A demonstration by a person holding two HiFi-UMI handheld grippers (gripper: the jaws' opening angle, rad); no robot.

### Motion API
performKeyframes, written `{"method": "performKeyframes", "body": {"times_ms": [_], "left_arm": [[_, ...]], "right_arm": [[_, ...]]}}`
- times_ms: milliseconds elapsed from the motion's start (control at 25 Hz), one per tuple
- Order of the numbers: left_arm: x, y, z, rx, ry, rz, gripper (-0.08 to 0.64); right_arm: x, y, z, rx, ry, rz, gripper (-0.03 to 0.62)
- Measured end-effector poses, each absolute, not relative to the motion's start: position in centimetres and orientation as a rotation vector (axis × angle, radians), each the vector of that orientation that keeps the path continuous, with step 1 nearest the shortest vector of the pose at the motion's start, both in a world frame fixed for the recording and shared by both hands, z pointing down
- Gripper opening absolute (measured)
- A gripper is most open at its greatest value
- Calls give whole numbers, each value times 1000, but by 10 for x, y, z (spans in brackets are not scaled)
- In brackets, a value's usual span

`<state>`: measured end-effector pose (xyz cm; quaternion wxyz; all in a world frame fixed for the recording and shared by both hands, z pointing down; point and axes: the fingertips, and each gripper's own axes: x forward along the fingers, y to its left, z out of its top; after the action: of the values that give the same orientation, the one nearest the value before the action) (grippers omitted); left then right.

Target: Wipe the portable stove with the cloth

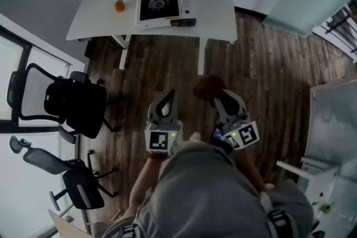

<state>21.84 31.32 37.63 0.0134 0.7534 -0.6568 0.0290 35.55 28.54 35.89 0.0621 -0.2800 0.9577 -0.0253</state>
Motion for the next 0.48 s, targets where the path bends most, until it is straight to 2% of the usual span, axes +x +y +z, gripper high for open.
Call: {"method": "performKeyframes", "body": {"times_ms": [480], "left_arm": [[127,211,382,2347,-2004,87,35]], "right_arm": [[276,185,346,-876,2904,-80,69]]}}
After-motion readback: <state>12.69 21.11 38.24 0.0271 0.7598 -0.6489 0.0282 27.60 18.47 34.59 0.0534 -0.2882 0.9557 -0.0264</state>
